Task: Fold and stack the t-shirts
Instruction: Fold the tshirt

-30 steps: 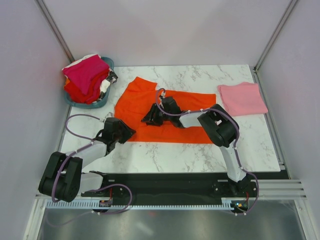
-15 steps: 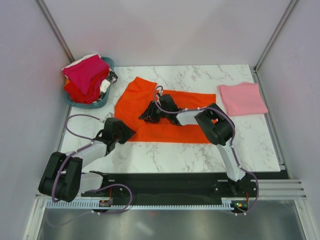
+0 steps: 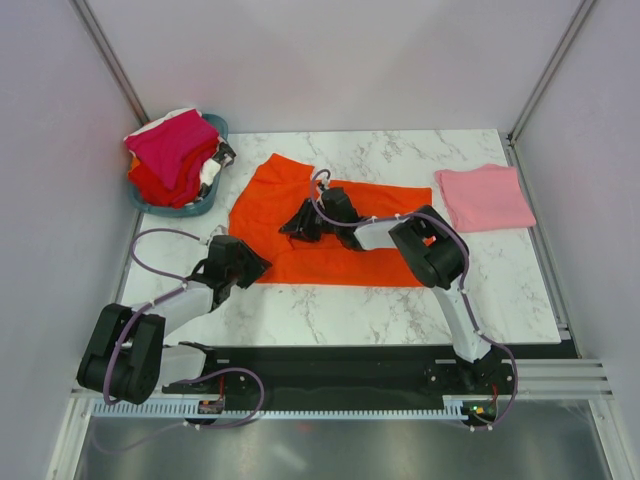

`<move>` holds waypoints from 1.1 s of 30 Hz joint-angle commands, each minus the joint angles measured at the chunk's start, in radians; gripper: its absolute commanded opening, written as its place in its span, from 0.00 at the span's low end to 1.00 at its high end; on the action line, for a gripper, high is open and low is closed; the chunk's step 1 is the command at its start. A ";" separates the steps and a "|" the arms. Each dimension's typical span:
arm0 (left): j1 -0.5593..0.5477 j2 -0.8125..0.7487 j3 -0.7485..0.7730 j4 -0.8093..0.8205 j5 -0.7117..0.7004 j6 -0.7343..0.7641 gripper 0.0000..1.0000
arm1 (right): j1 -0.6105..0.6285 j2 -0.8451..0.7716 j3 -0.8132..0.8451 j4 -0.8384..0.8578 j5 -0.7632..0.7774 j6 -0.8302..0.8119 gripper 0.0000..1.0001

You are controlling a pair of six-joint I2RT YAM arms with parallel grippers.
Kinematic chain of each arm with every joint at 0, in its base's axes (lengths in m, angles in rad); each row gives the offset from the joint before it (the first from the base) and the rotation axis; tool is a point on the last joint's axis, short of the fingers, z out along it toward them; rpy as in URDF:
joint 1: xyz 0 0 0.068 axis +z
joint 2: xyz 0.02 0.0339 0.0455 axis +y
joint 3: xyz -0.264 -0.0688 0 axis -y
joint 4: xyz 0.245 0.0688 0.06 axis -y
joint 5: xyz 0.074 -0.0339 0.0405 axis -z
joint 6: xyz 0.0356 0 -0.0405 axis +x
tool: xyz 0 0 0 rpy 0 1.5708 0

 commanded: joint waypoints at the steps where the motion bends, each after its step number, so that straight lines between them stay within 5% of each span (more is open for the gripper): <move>1: -0.002 -0.010 0.001 0.003 -0.023 0.032 0.47 | -0.011 0.004 0.008 0.067 0.006 0.016 0.39; 9: -0.002 -0.011 -0.002 0.003 -0.023 0.032 0.47 | -0.027 -0.002 0.022 0.063 -0.010 0.016 0.19; 22: -0.002 0.001 0.003 0.001 -0.023 0.035 0.47 | -0.059 -0.004 0.117 -0.076 0.003 -0.155 0.19; 25: -0.004 0.004 0.003 0.003 -0.023 0.036 0.47 | -0.060 -0.005 0.146 -0.142 0.029 -0.223 0.12; 27: -0.002 0.006 0.004 0.001 -0.023 0.038 0.47 | -0.062 -0.010 0.154 -0.170 0.033 -0.252 0.19; 29: -0.002 0.000 0.016 0.003 -0.019 0.045 0.47 | -0.063 -0.046 0.129 -0.174 0.049 -0.267 0.40; 33: -0.002 -0.036 0.090 -0.060 0.013 0.125 0.47 | -0.065 -0.155 0.083 -0.266 0.139 -0.381 0.50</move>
